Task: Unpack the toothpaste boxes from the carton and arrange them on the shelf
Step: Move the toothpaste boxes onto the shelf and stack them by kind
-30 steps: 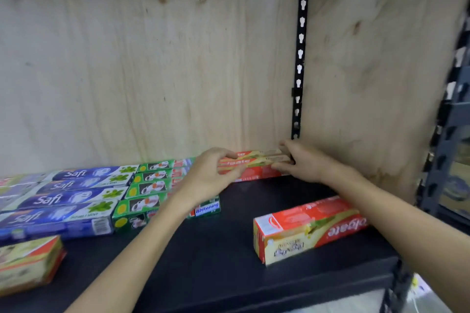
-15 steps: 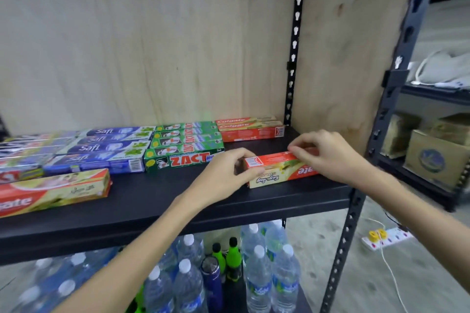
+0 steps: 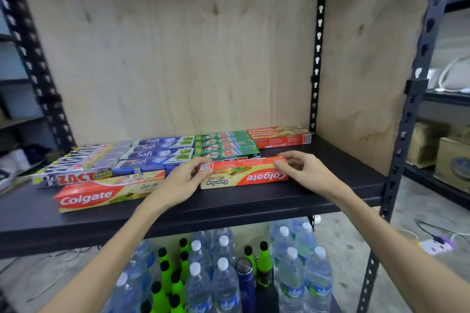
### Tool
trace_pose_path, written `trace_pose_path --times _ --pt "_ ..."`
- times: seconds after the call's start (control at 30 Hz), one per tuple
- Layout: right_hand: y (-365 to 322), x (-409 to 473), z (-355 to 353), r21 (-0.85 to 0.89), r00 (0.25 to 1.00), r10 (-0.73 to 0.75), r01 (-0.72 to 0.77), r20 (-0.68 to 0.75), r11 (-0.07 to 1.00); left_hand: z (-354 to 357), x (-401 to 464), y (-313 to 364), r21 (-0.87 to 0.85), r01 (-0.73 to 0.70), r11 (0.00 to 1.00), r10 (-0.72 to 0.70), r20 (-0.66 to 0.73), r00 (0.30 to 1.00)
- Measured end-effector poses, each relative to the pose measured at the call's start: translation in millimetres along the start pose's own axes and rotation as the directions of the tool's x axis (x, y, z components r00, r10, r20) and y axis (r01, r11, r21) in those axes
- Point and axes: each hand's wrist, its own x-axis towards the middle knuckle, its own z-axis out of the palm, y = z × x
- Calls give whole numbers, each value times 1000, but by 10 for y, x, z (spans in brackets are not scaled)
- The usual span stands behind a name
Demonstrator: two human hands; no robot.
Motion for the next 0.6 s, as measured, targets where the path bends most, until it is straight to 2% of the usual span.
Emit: trace_pose_path --times 0.2,0.6 --pt "-5 -81 -49 87 993 34 -43 113 995 50 -120 -34 -140 25 990 -33 -54 998" --pt "88 -41 -23 27 990 -2 -2 142 1000 80 -115 -73 -142 7 990 -19 -82 996"
